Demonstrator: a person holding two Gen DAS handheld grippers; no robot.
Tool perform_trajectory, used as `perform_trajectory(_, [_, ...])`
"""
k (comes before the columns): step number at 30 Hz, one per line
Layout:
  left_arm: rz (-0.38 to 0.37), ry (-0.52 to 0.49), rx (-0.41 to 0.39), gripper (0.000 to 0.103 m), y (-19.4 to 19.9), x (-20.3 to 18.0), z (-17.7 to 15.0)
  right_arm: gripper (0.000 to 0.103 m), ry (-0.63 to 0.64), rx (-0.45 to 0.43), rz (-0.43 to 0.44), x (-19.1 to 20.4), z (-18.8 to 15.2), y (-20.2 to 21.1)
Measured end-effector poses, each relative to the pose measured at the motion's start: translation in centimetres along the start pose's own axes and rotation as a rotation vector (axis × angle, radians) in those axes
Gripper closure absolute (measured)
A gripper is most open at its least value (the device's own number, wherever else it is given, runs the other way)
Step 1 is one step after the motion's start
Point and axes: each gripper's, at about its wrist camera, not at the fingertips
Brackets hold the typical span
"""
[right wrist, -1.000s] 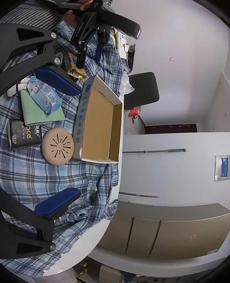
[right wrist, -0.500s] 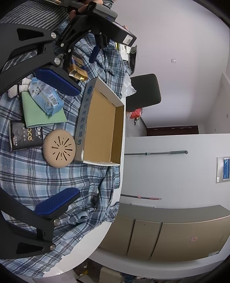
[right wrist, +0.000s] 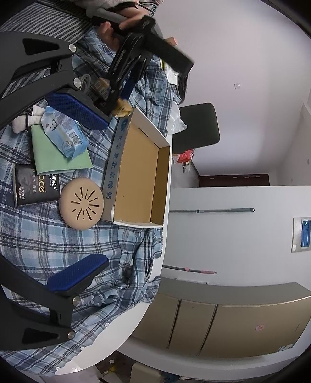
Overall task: Organize soft objects
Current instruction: 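Lower the left gripper onto the gold-and-blue cigarette pack and close, then lift the cigarette pack with the left gripper while the right gripper grasps the blue wipe packet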
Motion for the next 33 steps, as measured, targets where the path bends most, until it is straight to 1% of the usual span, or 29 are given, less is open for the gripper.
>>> perform_trajectory(4, [0.031,0.043,-0.108,0.045,3.4,-0.9,-0.6,0.000,-0.015,-0.010,-0.012,-0.3,0.0,0.1])
perform_trajectory(8, [0.064,0.106,-0.237,0.045,7.4,-3.1,-2.2,0.000,-0.047,-0.035,-0.033,-1.0,0.3,0.6])
perform_trajectory(10, [0.094,0.140,-0.294,0.045,8.6,-3.9,-3.2,0.000,-0.058,-0.039,-0.039,-1.3,0.3,0.7])
perform_trajectory(11, [0.132,0.166,-0.348,0.045,9.4,-4.6,-4.0,0.000,-0.061,-0.039,-0.043,-1.4,0.4,0.7])
perform_trajectory(14, [0.226,0.190,-0.465,0.045,10.5,-6.0,-6.1,0.000,-0.064,-0.044,-0.061,-1.5,0.5,0.6])
perform_trajectory(17, [0.260,0.180,-0.522,0.045,10.6,-6.2,-7.2,0.000,-0.046,-0.047,-0.061,-1.4,0.6,0.7])
perform_trajectory(19, [0.253,0.190,-0.536,0.045,10.1,-5.8,-7.6,0.000,-0.026,-0.032,-0.045,-1.1,0.7,0.5])
perform_trajectory(20, [0.243,0.201,-0.540,0.045,9.8,-5.6,-7.8,0.000,-0.011,-0.014,-0.024,-0.8,0.8,0.2])
perform_trajectory(21, [0.238,0.203,-0.539,0.045,9.6,-5.5,-8.0,0.000,0.019,0.026,0.017,-0.3,0.9,-0.2])
perform_trajectory(23, [0.232,0.208,-0.539,0.045,9.2,-5.3,-8.1,0.000,0.086,0.143,0.138,1.2,0.8,-1.4])
perform_trajectory(24, [0.236,0.210,-0.547,0.045,9.0,-5.3,-8.1,0.000,0.115,0.177,0.181,2.1,0.5,-1.7])
perform_trajectory(27, [0.269,0.186,-0.565,0.045,9.1,-6.2,-8.6,0.000,0.226,0.238,0.211,4.3,-0.2,-2.5])
perform_trajectory(29, [0.287,0.166,-0.567,0.045,9.0,-6.8,-8.6,0.000,0.293,0.305,0.232,5.3,-0.4,-3.6])
perform_trajectory(31, [0.297,0.169,-0.582,0.045,9.2,-6.9,-8.8,0.000,0.325,0.376,0.266,5.7,-0.3,-5.0])
perform_trajectory(33, [0.300,0.196,-0.609,0.045,9.7,-6.4,-9.1,0.000,0.316,0.438,0.295,5.8,-0.3,-6.6])
Point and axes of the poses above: each gripper's, at about its wrist camera, not at the fingertips, and y roughly against the way its jaws point, x to its left, z to its top, and after that the axes turned 9 degrees about z, right-handed
